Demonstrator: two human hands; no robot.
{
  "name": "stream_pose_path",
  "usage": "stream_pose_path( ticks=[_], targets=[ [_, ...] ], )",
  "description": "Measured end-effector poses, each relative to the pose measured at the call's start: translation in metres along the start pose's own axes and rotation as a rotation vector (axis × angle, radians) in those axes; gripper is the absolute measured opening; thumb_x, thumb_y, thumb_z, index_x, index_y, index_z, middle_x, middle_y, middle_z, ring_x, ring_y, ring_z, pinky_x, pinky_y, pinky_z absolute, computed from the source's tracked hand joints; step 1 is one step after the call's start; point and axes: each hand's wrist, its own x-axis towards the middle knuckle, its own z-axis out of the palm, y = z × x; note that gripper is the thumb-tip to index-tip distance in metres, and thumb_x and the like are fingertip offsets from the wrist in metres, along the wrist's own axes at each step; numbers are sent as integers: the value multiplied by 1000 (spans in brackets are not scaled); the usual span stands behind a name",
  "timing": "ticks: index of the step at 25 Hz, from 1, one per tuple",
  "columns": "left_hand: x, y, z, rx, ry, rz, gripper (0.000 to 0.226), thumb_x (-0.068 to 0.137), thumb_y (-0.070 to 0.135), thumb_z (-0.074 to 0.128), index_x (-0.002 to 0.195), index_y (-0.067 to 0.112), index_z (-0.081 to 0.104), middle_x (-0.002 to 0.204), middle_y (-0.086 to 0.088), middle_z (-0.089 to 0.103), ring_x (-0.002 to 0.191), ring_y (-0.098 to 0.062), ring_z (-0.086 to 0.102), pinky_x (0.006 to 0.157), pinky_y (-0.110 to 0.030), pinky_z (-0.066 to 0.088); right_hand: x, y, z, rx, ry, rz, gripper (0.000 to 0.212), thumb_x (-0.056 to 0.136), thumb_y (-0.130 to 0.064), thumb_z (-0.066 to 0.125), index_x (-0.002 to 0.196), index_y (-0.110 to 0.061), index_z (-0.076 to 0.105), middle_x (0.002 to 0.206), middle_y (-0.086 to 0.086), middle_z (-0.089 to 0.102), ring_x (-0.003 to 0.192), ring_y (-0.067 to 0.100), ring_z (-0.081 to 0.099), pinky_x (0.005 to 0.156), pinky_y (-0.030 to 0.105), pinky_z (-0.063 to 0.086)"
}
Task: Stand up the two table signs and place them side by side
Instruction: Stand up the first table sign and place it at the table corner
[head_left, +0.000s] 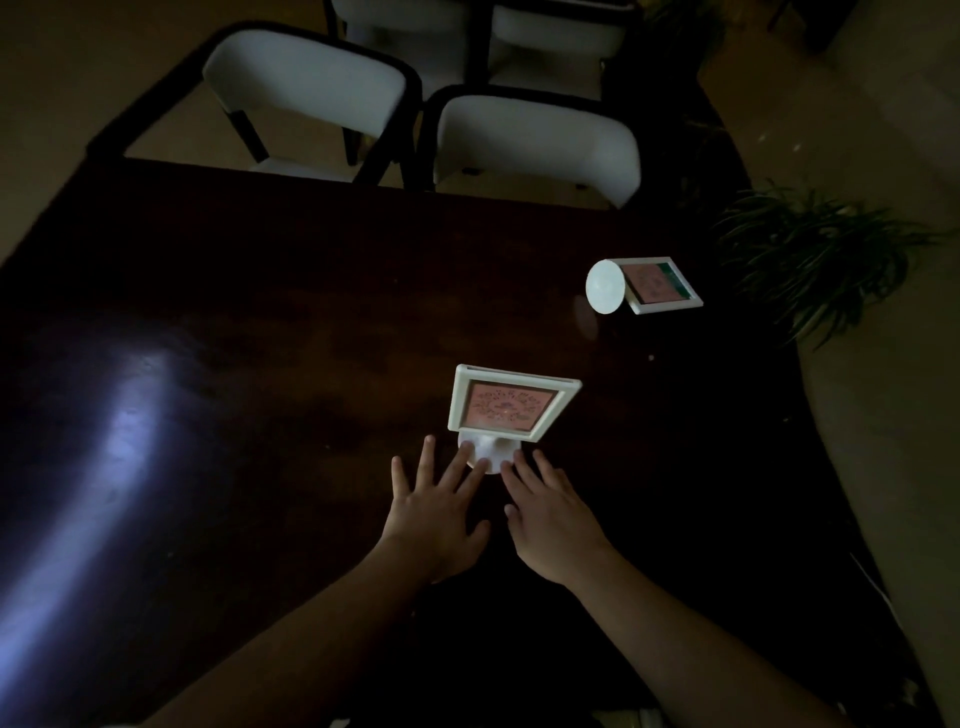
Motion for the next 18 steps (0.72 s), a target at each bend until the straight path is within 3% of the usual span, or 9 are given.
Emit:
stream_pose_path(
  ticks=[18],
  targets=[
    [-80, -43, 4, -50, -40, -311, 91, 83, 66, 38, 153, 40, -15, 164, 8, -21, 142, -40, -32, 108, -76, -5, 21, -72, 7, -25, -53, -306, 65, 102, -49, 31, 158, -20, 12, 168, 3, 8, 152, 26, -7, 120, 54, 4]
  ],
)
